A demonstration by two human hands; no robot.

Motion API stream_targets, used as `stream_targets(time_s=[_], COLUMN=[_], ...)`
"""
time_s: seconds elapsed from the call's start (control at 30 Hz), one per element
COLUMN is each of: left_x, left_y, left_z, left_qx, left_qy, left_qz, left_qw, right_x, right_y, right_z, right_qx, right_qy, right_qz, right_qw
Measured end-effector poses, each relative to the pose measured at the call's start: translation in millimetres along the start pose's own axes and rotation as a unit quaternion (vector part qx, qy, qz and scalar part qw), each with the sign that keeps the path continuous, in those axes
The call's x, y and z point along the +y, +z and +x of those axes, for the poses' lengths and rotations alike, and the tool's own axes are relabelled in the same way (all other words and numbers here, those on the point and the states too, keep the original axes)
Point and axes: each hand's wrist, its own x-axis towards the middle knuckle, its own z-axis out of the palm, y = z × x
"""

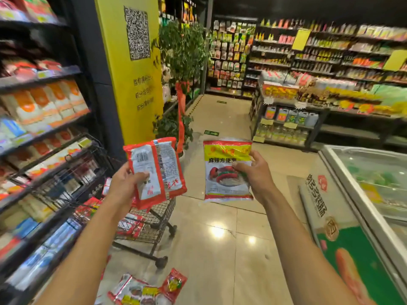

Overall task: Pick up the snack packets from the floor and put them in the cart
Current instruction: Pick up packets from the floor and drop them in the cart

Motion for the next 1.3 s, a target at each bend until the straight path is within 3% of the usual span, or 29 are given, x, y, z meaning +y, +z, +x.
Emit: stream_targets(time_s=[0.33,0.57,0.8,0.93,1.13,1.3], left_x=[-62.7,-70.1,-88.5,-99.3,-109.7,-130.2], left_y=[122.8,180.3,175.7,167.2,146.4,110.0], left_z=[160.7,270.5,353.7,387.7,401.0,390.5], left_qx=[-0.023,-0.002,0.101,0.200,0.360,0.479], left_qy=[-0.027,-0.048,-0.053,-0.035,-0.024,-0.016], left_qz=[-0.052,-0.065,-0.085,-0.078,-0.095,-0.125], left_qw=[0.998,0.997,0.990,0.976,0.928,0.869], right_x=[36.6,42.1,88.5,123.4,158.1,192.1], right_y=[-59.8,-57.2,-17.5,22.6,104.5,179.8], right_z=[170.0,326.8,464.4,544.9,627.4,638.6], right_qx=[0.020,-0.021,-0.111,-0.187,-0.336,-0.422], right_qy=[0.011,0.021,0.043,0.047,0.071,0.135], right_qz=[0.000,0.000,0.014,0.032,0.020,0.010], right_qw=[1.000,1.000,0.993,0.981,0.939,0.897])
